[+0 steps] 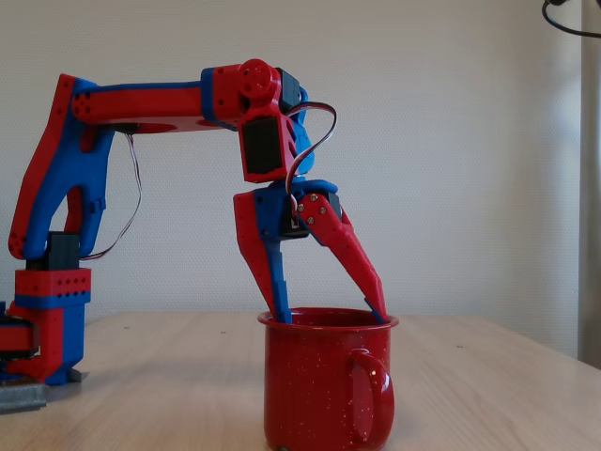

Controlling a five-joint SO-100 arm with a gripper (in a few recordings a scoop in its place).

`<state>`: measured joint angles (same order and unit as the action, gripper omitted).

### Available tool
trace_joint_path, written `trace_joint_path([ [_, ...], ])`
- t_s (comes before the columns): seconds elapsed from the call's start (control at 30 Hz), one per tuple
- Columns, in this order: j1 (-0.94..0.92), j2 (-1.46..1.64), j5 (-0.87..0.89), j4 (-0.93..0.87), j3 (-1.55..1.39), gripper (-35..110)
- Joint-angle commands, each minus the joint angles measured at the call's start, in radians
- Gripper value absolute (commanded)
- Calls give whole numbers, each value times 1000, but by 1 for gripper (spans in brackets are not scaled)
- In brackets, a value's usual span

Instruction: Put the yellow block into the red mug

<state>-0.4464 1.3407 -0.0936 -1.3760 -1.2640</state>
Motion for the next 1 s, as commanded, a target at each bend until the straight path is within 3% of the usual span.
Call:
trace_joint_path([
  [0.0, -14, 112, -14, -9, 26, 33],
  [0.33, 8, 132, 20, -80, 189, 30],
  [0.4, 14, 135, 32, -91, 247, 24],
  [0.5, 25, 141, 40, -98, 321, 0],
  [0.97, 172, 264, 123, -87, 370, 0],
])
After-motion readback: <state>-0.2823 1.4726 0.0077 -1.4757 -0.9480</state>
